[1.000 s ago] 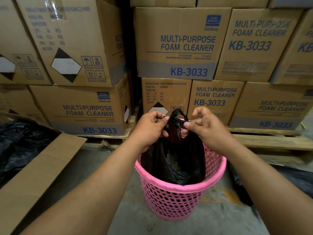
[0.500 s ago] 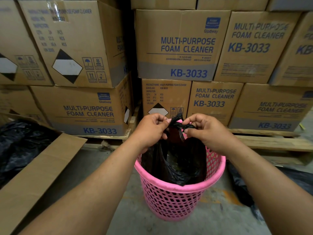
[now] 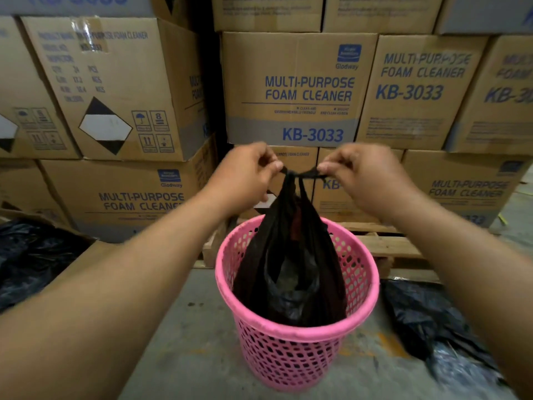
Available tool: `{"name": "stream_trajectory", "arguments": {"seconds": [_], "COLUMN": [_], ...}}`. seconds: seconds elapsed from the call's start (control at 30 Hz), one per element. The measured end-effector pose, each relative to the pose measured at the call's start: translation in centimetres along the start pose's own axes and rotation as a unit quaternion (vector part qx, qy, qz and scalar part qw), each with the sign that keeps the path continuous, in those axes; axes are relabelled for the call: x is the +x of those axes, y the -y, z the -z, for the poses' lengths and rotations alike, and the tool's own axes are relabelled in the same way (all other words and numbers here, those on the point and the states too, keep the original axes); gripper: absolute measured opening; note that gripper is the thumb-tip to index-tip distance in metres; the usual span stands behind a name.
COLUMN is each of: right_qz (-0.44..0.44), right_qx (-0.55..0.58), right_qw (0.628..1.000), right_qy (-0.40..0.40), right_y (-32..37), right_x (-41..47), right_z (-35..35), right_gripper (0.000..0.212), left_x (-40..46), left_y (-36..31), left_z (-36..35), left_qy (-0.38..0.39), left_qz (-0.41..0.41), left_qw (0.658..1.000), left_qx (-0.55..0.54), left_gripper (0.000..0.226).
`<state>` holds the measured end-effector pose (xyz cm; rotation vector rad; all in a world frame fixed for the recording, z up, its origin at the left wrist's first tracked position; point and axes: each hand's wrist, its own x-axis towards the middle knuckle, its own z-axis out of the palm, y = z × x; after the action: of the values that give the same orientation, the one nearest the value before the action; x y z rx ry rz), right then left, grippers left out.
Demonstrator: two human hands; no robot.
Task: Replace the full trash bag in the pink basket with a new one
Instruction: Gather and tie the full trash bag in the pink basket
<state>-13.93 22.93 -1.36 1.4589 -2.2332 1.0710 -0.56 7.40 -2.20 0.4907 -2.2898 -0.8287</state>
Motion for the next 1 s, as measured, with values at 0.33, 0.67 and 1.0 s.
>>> {"name": "stream_trajectory", "arguments": {"seconds": [0.33,0.67,1.0], "right_qz": [-0.118,-0.279,-0.182], "right_qx": [-0.098,-0.141,0.109], "right_qw": [0.987,0.921,0.97], "right_qy": [0.04,0.233,0.118], "right_y": [-6.2,-13.3,-1.1], "right_x": [0.0,-8.3,2.7], "right_z": [7.1,3.6,5.9], "right_gripper": [0.012,0.018,0.027], "left_x": [1.6,-4.9,1.8], "left_y": [5.7,14.8,0.2], "left_z": [5.6,3.7,3.9], "left_qy": [-0.012,0.087,0.033], "left_qz": [0.024,0.165,0.078], "left_qw": [0.989,0.953,0.987], "left_qx": [0.143,0.238,-0.14], "left_gripper": [0.007,0.02,0.004]}}
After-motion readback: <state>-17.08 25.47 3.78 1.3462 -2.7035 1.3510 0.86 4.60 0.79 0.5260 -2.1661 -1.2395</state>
